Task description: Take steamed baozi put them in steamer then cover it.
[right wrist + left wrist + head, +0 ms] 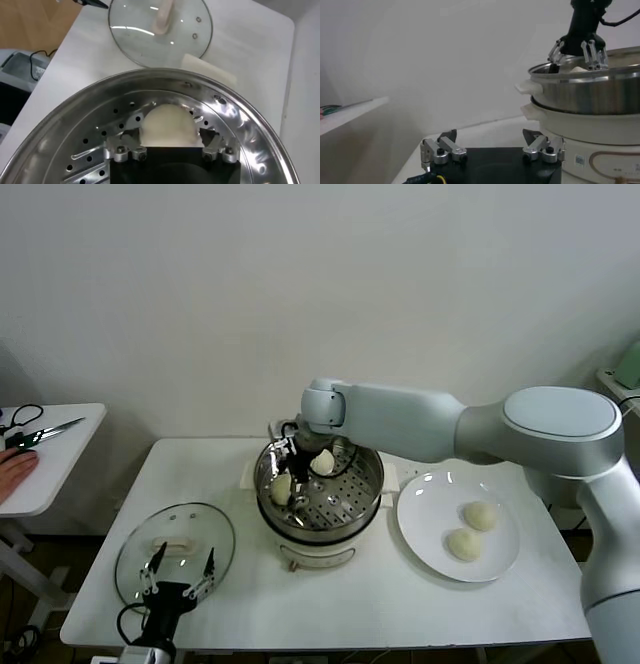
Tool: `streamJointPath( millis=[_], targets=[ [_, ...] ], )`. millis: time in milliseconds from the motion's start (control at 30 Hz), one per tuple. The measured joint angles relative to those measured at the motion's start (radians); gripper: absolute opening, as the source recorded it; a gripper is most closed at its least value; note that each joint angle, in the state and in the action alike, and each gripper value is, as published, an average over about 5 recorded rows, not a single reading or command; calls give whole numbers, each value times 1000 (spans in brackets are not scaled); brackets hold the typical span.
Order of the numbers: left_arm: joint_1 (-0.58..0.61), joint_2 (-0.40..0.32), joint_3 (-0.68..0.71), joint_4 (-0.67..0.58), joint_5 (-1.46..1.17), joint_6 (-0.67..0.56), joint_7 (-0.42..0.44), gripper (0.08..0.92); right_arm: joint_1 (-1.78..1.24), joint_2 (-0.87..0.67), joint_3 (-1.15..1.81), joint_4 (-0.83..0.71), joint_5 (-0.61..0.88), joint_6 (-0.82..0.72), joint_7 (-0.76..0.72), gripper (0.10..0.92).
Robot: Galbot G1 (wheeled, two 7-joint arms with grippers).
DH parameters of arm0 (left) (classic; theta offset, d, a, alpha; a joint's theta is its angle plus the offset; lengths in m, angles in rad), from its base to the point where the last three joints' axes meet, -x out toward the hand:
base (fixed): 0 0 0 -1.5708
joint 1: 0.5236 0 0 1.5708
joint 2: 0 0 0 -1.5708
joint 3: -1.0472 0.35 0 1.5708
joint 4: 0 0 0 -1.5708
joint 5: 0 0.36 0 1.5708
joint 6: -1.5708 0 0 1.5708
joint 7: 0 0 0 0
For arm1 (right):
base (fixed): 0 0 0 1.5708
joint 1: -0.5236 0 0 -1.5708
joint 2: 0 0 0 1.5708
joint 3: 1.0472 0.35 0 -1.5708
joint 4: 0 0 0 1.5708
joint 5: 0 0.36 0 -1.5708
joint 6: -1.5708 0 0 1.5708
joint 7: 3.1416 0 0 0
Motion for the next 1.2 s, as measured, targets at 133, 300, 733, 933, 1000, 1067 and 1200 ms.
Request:
streamJointPath(
  millis=[133,300,733,933,1000,1067,1200],
  targets=[
    [1,0,0,-2,0,0,0,823,48,-50,-10,45,8,10,-16,823],
    [2,1,2,-6,1,0,-1,823,131,-158,-32,118,15,30,-48,823],
    [-1,-8,9,-6,18,3,-2,823,175,-567,-40,323,-105,89,-127,823],
    [-1,-9,0,-11,19,8,-2,823,47,-728,44,355,-241,118,-150,823],
    [3,-9,-3,-13,21,8,-2,823,-11,-765,83,354,-291,130,-157,823],
    [8,-11,-4,-15,23,8,-2,823,-74,-793,125,348,-342,142,-162,823],
    [16,-16,-6,-16,27,8,-2,823,-197,-827,210,321,-437,162,-165,823]
  ],
)
